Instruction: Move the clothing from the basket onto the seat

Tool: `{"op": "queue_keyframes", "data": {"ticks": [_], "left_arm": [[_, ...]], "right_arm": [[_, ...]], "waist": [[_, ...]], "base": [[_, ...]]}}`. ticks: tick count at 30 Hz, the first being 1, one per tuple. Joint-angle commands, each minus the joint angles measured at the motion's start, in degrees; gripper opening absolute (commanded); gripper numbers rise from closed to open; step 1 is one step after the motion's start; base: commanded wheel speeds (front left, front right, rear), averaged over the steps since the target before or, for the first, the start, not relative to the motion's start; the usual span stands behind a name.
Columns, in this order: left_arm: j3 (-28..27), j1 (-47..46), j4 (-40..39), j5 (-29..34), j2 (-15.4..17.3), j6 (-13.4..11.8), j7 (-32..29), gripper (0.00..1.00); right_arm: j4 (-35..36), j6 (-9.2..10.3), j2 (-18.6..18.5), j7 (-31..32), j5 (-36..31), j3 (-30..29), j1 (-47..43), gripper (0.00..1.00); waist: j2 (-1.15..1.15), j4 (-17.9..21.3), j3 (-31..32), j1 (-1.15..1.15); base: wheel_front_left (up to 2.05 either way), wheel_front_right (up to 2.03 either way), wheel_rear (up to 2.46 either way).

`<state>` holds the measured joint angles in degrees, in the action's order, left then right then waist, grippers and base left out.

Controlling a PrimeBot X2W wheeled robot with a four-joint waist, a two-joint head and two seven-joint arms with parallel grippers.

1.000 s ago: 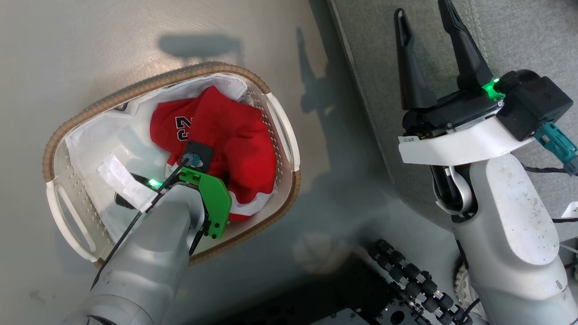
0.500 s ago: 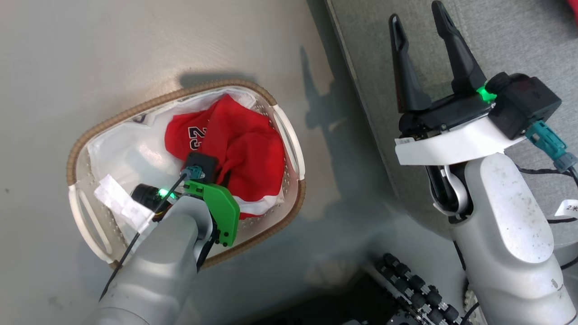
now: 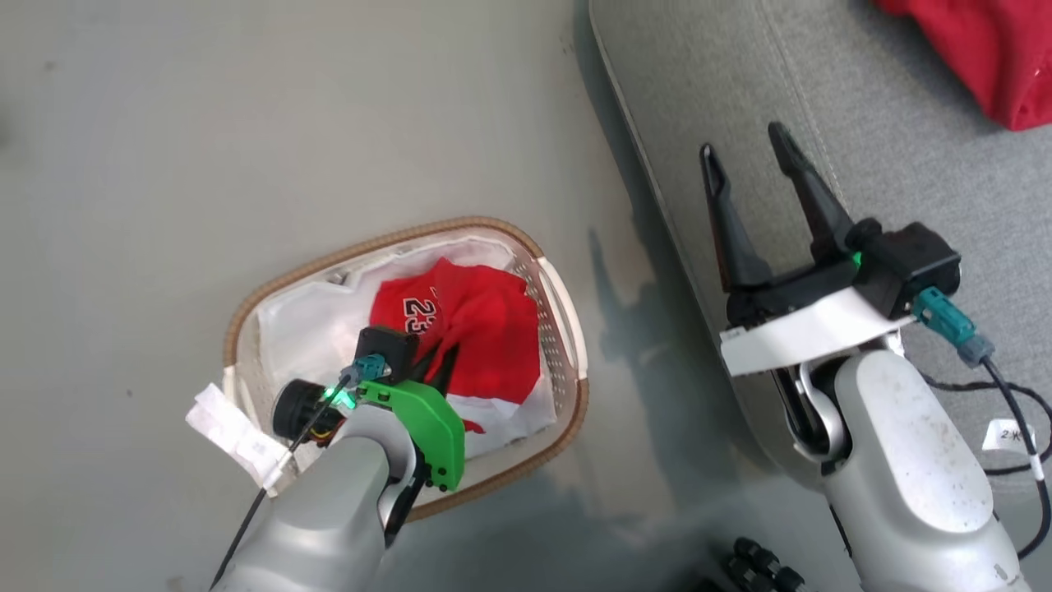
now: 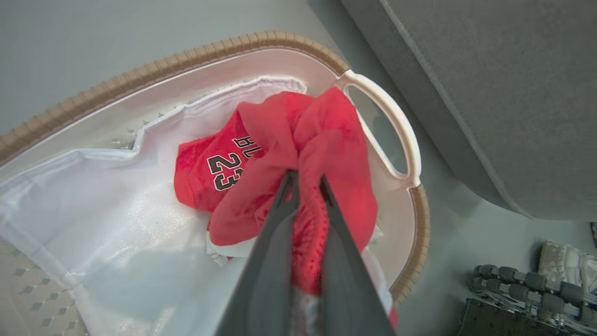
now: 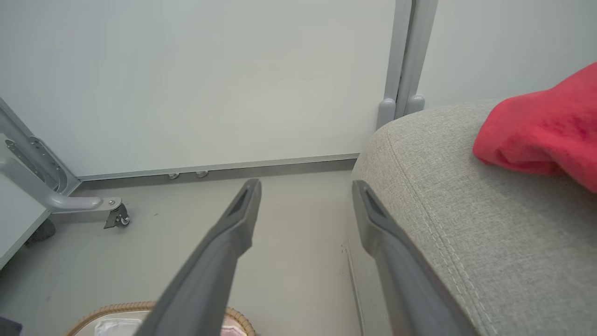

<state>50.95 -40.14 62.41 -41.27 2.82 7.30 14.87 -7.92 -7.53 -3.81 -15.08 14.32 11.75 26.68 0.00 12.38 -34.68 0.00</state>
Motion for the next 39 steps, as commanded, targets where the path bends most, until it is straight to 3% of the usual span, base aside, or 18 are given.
{"op": "queue_keyframes", "data": {"ticks": [1, 11, 22, 33, 39], "left_arm": [[-1.01, 1.13, -2.06, 0.08, 0.14, -0.16, 0.32, 0.0], [-12.43, 10.59, -15.81, 7.16, 0.45, -1.75, 0.33, 0.0], [-23.04, 17.71, -30.39, 15.9, 0.4, -0.26, 0.34, 0.0], [-27.47, 18.05, -38.92, 18.68, 0.17, 0.18, 0.28, 0.0], [-26.92, 17.7, -41.41, 17.87, 0.15, 0.25, 0.29, 0.0]], "right_arm": [[-0.52, 0.08, -0.58, -0.11, -0.57, -0.25, -1.92, 1.0], [-3.13, 0.08, -0.58, -0.1, -1.48, -1.02, -8.06, 1.0], [-6.05, 0.08, 0.11, -0.1, -1.07, -0.45, -14.12, 1.0], [-7.38, 0.08, 0.6, -0.11, -1.43, 0.77, -18.08, 1.0], [-8.32, 0.08, -0.7, -0.1, -4.79, 6.35, -17.78, 1.0]], "waist": [[0.0, -5.05, 6.83, 0.0], [0.0, -9.72, 15.89, 0.0], [0.0, -10.37, 24.23, 0.0], [0.0, -9.71, 28.19, 0.0], [0.0, -10.27, 29.29, 0.0]], "base": [[0.0, 0.0, 0.0], [0.0, 0.0, 0.0], [0.0, 0.0, 0.0], [0.0, 0.0, 0.0], [0.0, 0.0, 0.0]]}}
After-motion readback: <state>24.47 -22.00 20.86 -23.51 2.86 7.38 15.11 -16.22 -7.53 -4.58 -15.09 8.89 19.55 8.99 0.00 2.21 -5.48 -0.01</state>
